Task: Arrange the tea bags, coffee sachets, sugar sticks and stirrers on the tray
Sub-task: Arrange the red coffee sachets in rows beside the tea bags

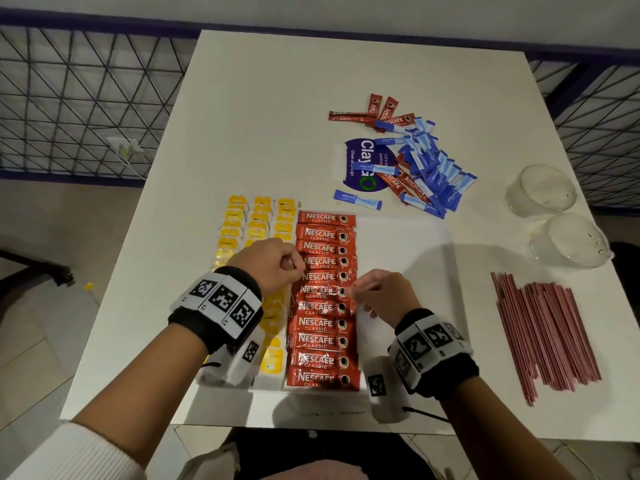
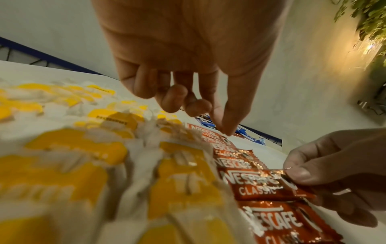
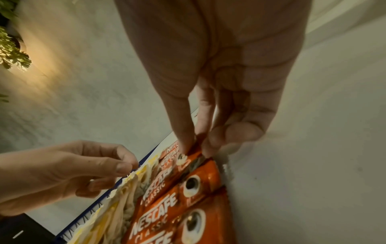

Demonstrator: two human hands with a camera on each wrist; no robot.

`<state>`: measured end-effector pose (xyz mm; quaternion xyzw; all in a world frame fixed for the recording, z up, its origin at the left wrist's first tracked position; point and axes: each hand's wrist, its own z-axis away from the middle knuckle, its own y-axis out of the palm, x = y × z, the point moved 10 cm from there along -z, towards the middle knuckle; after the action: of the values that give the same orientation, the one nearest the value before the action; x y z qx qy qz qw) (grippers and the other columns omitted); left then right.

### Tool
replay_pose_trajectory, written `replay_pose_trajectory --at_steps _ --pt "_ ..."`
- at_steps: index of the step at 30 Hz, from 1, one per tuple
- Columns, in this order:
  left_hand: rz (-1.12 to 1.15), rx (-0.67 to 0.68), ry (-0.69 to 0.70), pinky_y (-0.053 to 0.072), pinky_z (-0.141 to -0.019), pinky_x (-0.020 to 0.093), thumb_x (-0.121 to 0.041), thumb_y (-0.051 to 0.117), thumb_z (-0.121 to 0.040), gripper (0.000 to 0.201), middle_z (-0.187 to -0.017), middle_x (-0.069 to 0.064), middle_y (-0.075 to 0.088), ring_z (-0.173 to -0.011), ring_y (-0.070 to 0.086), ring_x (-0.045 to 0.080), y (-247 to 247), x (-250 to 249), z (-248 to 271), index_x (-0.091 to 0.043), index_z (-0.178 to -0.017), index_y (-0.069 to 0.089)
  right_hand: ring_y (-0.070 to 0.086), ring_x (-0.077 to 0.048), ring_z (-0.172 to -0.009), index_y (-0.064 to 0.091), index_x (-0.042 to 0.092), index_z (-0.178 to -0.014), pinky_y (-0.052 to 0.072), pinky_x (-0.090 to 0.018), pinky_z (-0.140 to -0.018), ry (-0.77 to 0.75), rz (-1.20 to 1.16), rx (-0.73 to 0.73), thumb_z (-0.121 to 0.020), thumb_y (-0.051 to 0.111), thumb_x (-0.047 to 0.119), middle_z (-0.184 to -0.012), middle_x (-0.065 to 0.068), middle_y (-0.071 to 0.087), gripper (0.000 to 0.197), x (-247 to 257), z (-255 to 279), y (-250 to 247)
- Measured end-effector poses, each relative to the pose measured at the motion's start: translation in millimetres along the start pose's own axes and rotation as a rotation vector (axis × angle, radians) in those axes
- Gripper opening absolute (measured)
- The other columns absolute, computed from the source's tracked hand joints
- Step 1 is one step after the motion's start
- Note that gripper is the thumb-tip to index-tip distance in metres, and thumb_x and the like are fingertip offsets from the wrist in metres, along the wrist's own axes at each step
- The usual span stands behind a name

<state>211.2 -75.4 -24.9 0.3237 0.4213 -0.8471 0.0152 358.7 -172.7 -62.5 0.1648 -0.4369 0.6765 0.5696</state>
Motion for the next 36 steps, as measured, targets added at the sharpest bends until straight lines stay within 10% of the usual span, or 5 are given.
replay_pose_trajectory --at_steps 8,24,29,36 --pt "-0.021 0.021 0.046 0.033 -0.058 0.016 -0.025 0.062 -0.087 0.004 -0.069 -0.014 0.043 -0.064 0.043 0.003 -6.3 -7.9 -4.3 -0.026 -0.083 0.061 0.050 -0.003 -0.057 0.053 0.019 -0.072 0.040 -0.007 -0.046 0.001 -0.010 -0.048 -0.080 0.071 0.017 -0.069 0.007 0.058 0.019 -4.2 -0.2 -2.5" --pt "-0.312 0.084 0.092 0.038 -0.078 0.022 -0.031 0.054 -0.091 0.020 -0.095 -0.006 0.056 -0.085 0.049 0.011 -87.6 -48.6 -62.5 -0.024 -0.108 0.060 0.050 -0.017 -0.074 0.049 0.021 -0.067 0.045 -0.026 -0.070 -0.109 0.179 -0.237 -0.087 0.061 0.018 -0.074 0.003 0.050 0.024 94.4 -60.0 -109.6" --pt "-0.362 0.049 0.061 0.036 -0.083 0.021 -0.029 0.053 -0.092 0.029 -0.116 0.000 0.062 -0.103 0.055 0.018 -119.7 -53.6 -105.2 -0.018 -0.119 0.055 0.057 -0.028 -0.101 0.064 0.003 -0.104 0.044 -0.026 -0.079 -0.081 0.471 -0.379 -0.094 0.043 0.015 -0.110 -0.013 0.063 0.026 129.9 -92.8 -157.0" --pt "-0.353 0.019 0.048 0.038 -0.090 0.025 -0.029 0.054 -0.092 0.036 -0.125 0.000 0.057 -0.110 0.053 0.019 -129.3 -59.2 -148.0 -0.016 -0.125 0.050 0.053 -0.025 -0.118 0.056 0.005 -0.123 0.042 -0.026 -0.097 0.103 0.631 -0.211 -0.098 0.041 0.018 -0.129 -0.011 0.055 0.032 87.0 -127.1 -149.3"
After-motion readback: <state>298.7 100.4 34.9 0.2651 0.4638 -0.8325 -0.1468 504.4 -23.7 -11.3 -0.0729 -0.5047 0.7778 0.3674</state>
